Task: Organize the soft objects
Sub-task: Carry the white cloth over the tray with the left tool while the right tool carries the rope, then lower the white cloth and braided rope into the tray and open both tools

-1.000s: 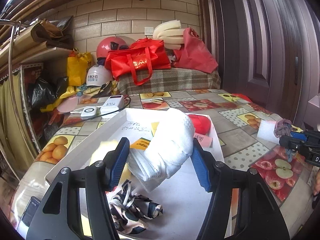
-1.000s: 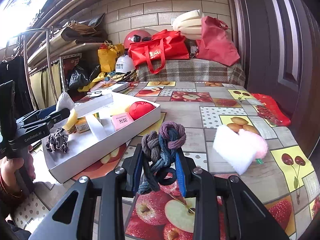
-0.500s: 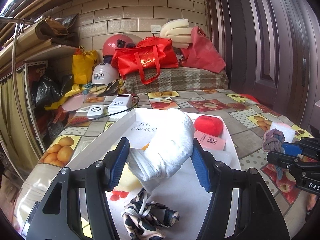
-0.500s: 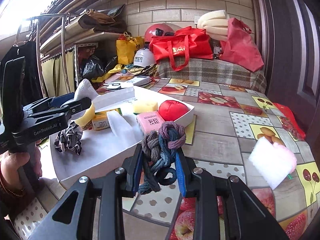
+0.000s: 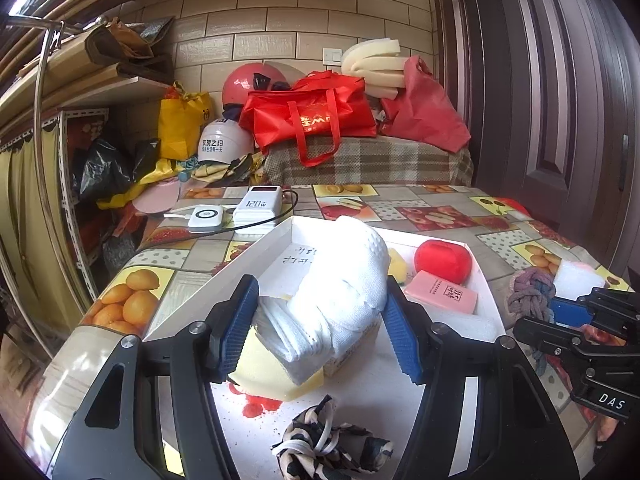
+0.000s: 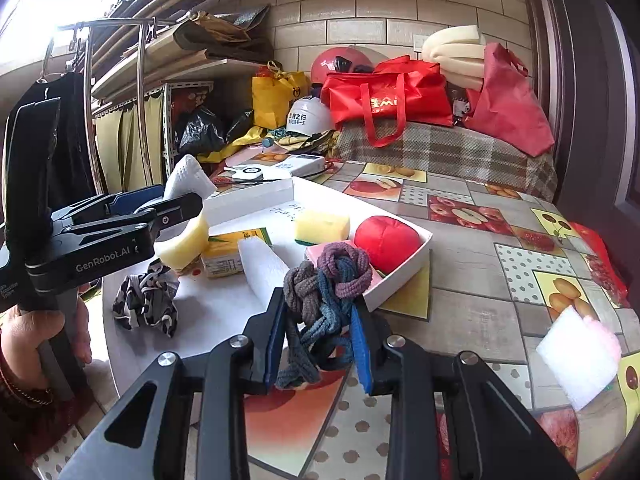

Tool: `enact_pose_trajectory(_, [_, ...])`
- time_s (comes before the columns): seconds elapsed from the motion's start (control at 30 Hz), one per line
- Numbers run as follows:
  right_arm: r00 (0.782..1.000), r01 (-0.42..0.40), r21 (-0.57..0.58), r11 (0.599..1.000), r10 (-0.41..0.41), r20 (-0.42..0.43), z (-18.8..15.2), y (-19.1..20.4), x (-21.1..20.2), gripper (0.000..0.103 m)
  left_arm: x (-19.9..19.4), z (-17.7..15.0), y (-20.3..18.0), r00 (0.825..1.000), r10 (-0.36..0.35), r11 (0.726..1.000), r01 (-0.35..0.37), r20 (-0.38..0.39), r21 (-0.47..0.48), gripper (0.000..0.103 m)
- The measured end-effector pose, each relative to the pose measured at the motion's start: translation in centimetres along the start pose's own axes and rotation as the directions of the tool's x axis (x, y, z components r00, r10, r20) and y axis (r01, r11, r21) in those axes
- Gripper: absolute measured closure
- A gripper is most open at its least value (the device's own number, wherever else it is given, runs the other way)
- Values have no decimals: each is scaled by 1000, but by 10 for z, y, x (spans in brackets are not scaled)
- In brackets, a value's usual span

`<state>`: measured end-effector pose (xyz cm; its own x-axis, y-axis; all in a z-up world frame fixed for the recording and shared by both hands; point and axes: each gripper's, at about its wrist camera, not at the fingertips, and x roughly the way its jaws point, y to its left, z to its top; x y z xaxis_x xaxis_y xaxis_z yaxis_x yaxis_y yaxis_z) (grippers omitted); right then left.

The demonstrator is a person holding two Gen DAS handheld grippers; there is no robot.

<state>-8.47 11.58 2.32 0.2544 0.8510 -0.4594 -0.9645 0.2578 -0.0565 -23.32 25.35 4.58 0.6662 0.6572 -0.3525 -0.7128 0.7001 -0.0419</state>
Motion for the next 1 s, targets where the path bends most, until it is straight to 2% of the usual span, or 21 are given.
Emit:
enact_pose_trajectory(0.17, [998, -59, -21, 998, 59, 21, 8, 10, 10, 72, 0, 2, 3, 999, 34, 999, -33, 27, -12, 40])
enact_pose_trajectory(0.27, [992, -124, -85, 989, 125, 12, 10, 27, 14, 72, 3, 2, 7, 999, 41, 999, -41, 14, -27, 40])
enact_pose_trajectory(0.33, [983, -185, -148, 971, 182, -34, 10, 40, 21, 72, 4, 3, 11, 999, 42, 998, -42, 6, -48, 40])
enact_pose_trajectory(0.47, [948, -282, -211, 936, 239, -210, 9, 59, 52, 74, 5, 3, 14, 999, 38, 998, -38, 3, -59, 39])
enact_pose_trajectory(0.6, [944, -245, -200, 949, 186, -273, 11, 56, 75, 74, 4, 3, 10, 999, 36, 999, -35, 12, -36, 39])
enact_pose_trajectory(0.73, [966, -118, -86, 989, 94, -240, 21, 26, 88, 74, 4, 3, 8, 999, 38, 999, -38, 9, -27, 38])
enact_pose_trajectory(0.87, [976, -45, 8, 999, 46, -212, 25, 7, 91, 74, 11, 3, 9, 998, 64, 997, -66, -27, -43, 37])
enact_pose_trajectory(1.0, [986, -72, -12, 997, 70, -152, 26, 14, 76, 72, 15, 2, 8, 995, 93, 995, -94, -43, -40, 32])
